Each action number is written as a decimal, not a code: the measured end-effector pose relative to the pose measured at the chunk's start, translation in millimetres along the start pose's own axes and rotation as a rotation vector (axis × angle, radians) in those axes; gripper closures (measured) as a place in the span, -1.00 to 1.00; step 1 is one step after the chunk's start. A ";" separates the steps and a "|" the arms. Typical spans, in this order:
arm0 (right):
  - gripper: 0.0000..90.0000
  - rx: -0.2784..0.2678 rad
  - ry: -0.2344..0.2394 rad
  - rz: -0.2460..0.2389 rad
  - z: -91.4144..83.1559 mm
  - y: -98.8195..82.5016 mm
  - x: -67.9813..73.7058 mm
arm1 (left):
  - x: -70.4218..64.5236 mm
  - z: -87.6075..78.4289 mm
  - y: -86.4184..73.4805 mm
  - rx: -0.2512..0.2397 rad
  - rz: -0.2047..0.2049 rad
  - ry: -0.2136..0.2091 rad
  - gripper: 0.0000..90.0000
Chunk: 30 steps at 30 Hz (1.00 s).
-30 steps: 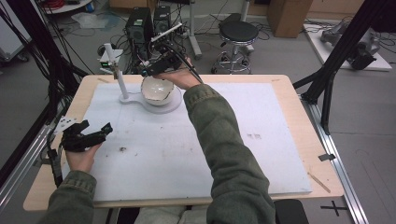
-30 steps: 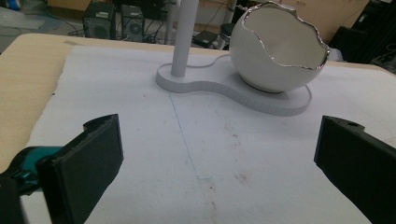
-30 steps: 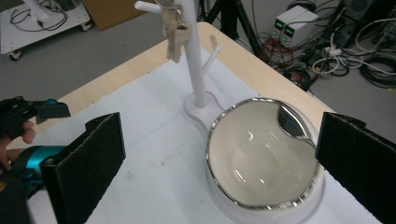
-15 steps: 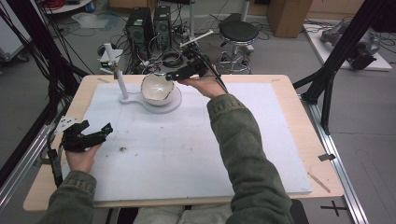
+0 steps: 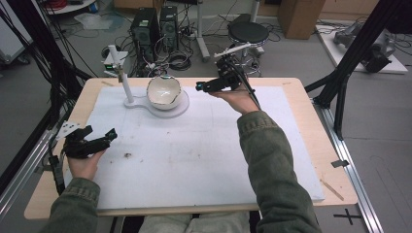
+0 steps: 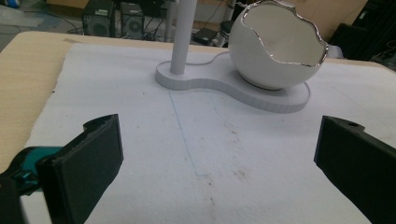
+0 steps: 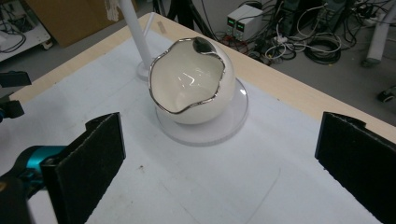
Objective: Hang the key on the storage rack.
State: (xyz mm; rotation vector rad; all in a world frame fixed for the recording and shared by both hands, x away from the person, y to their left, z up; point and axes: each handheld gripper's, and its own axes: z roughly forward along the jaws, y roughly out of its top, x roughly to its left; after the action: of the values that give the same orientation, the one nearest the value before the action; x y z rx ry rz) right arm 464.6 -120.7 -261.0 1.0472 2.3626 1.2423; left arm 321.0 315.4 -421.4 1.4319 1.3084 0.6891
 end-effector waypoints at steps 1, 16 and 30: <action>-0.99 0.008 -0.005 0.002 -2.1 -2.8 -1.1 | -0.5 0.0 0.0 0.003 0.002 0.001 -0.96; -0.99 -0.033 -0.055 0.056 -29.1 -51.0 -21.6 | -1.1 -0.5 -0.3 0.002 0.006 0.003 -0.96; -0.99 -0.064 -0.103 0.097 -44.2 -84.0 -33.9 | -1.1 -1.0 -0.4 0.003 0.004 0.005 -0.96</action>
State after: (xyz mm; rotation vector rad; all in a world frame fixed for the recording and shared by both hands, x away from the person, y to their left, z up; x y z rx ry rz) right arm 425.1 -202.4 -304.8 1.1889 2.2046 1.2560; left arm 319.7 314.6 -421.2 1.4360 1.3110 0.6936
